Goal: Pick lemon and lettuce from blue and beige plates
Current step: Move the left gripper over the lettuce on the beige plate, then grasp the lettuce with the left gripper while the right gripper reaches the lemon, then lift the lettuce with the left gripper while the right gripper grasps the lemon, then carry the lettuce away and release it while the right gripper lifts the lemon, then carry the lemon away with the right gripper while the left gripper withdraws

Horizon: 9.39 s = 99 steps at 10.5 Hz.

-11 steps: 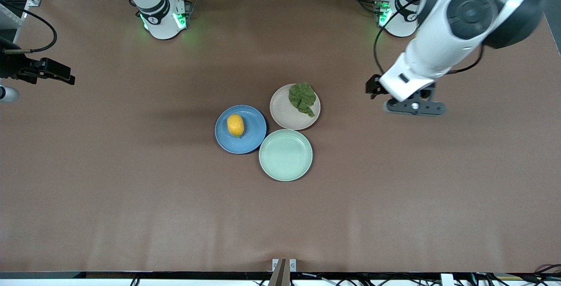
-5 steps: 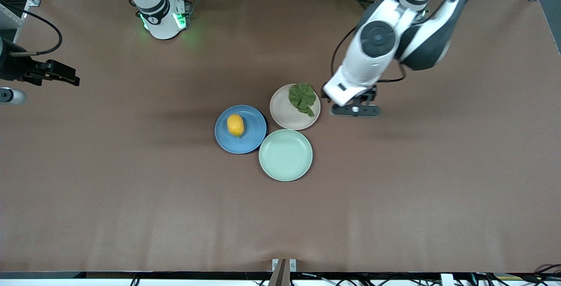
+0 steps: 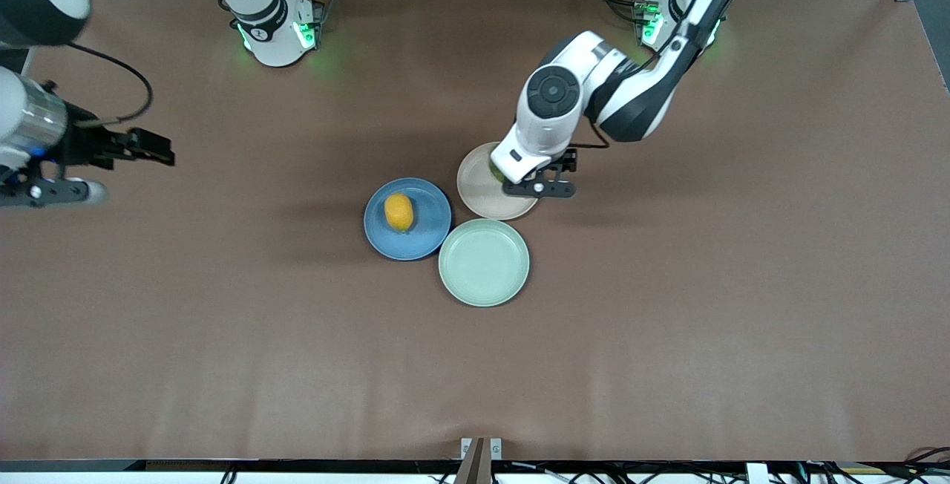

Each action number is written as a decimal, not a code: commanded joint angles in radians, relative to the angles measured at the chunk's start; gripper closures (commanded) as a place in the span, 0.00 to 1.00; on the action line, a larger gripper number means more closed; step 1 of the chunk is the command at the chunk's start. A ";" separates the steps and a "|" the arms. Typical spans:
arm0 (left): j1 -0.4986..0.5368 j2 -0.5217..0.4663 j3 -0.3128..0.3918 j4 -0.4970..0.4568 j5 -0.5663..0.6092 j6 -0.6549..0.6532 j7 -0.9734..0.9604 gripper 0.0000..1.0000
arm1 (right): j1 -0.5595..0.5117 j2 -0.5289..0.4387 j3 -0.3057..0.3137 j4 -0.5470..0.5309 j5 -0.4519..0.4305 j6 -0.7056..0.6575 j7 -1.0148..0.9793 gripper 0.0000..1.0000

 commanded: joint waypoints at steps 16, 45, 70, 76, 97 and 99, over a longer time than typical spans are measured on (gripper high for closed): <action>-0.126 0.253 0.005 0.042 0.090 0.075 -0.162 0.00 | 0.244 0.236 0.000 -0.206 0.077 0.517 0.448 0.00; 0.050 0.073 0.036 0.217 0.065 0.087 -0.260 1.00 | 0.521 0.299 -0.005 -0.484 0.063 0.917 0.766 0.00; 0.394 0.250 0.063 0.217 0.241 0.038 0.480 1.00 | 0.537 0.370 -0.016 -0.437 0.023 0.950 0.797 0.53; 0.460 0.173 0.047 0.189 0.245 0.030 0.470 0.00 | 0.410 0.296 -0.022 -0.287 0.024 0.680 0.661 0.53; 0.494 -0.456 0.060 -0.174 0.017 -0.060 0.643 0.00 | 0.000 0.063 -0.023 -0.287 -0.126 0.334 -0.038 0.53; 0.491 -0.451 0.067 -0.092 0.016 -0.170 0.644 0.00 | -0.005 0.054 -0.023 -0.370 -0.124 0.452 -0.047 0.53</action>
